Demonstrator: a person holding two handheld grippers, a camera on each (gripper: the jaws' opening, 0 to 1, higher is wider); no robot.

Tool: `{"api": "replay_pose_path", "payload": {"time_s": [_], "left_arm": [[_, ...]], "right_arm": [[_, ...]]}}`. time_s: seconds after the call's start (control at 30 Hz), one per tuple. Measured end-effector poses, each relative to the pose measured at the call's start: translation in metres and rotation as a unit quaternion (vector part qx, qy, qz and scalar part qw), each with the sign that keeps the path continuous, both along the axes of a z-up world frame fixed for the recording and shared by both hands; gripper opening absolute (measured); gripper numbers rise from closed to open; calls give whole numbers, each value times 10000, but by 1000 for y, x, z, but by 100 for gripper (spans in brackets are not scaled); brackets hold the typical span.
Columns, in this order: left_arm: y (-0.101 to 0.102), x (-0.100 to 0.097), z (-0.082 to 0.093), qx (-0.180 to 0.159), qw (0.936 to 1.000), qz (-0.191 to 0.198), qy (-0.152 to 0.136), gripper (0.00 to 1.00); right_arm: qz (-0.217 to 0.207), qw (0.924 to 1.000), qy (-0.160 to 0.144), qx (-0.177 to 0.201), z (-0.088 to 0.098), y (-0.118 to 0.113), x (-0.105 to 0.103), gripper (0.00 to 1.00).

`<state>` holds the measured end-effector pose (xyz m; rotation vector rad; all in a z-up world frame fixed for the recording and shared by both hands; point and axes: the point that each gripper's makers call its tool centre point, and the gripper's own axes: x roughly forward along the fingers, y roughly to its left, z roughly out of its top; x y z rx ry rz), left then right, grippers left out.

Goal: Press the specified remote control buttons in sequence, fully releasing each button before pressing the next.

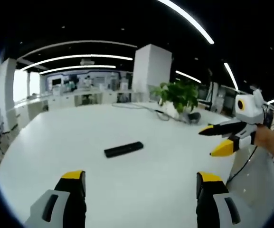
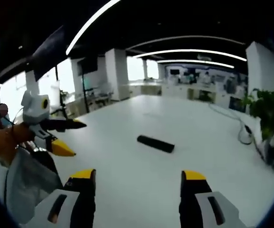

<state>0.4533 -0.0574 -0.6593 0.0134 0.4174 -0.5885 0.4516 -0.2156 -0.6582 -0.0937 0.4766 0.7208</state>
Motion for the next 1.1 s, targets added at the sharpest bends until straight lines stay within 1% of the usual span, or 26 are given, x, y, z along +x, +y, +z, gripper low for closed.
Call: {"api": "replay_pose_path", "payload": {"time_s": [0.07, 0.2, 0.3, 0.63, 0.87, 1.1], "left_arm": [[-2, 3, -3, 2, 10000, -14, 53, 100], [-4, 9, -5, 22, 10000, -58, 55, 100], [-4, 12, -6, 67, 9999, -111, 79, 100], [4, 22, -13, 100, 9997, -94, 186, 100], [8, 33, -18, 152, 9996, -80, 228, 100], [9, 42, -27, 211, 9992, -134, 305, 100]], "right_arm": [[8, 10000, 29, -13, -3, 0, 3, 71], [27, 10000, 48, -6, -4, 1, 8, 73], [98, 9999, 92, -34, -6, 2, 10, 72], [133, 9998, 88, -136, -8, 0, 17, 70], [146, 9997, 59, -206, -8, -4, 28, 69], [191, 9993, 68, -307, -12, -7, 39, 68]]}}
